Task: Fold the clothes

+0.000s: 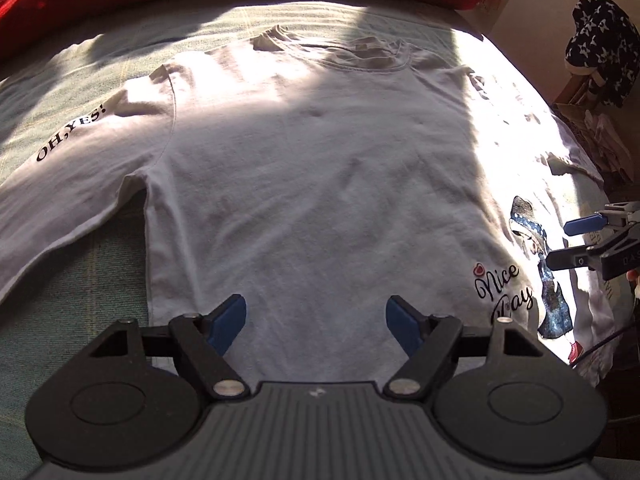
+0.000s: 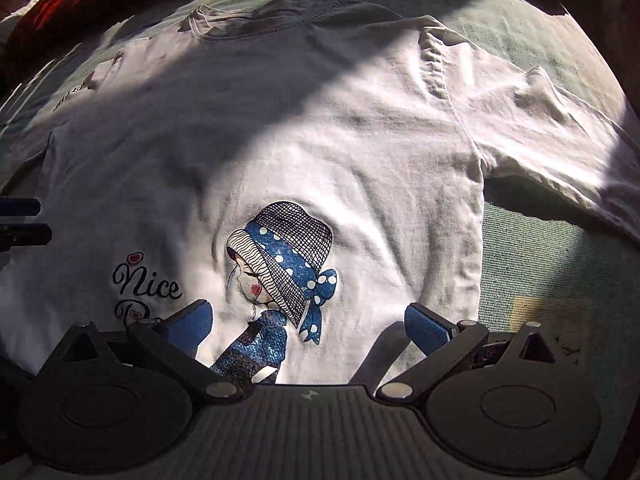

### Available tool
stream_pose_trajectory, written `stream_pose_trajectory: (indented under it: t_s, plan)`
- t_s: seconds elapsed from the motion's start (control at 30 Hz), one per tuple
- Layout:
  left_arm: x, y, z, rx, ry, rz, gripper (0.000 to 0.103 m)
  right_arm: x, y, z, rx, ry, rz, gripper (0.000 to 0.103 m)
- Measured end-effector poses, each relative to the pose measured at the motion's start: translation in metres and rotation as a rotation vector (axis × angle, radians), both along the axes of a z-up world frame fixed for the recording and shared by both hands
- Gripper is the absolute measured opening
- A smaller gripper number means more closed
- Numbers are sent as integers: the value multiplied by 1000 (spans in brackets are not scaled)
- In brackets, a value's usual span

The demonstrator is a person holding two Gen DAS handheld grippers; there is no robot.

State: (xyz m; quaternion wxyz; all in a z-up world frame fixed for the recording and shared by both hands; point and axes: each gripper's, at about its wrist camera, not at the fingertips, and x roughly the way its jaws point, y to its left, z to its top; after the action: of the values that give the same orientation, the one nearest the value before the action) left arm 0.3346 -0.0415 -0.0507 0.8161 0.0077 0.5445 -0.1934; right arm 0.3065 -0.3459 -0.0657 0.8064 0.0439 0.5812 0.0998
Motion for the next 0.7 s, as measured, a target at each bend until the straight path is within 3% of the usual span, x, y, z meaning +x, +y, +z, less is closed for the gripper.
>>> stream_pose_trajectory:
  t_s: [0.13,0.43,0.57,0.7]
  plan:
    - [-15,-17,-19,52,45,-20,77,-1,8,-9,2,4,37,103]
    - [-60,-14,-18,129,17,76,80,-26,15,-24,-97,-48,189,103]
    - [-65,-16,-25,121,-25,49,86,-28,18,-25,-111,-56,192,103]
    - [-64,-5,-28,56,-29,3,88,-31,25,-27,-150,-78,180,103]
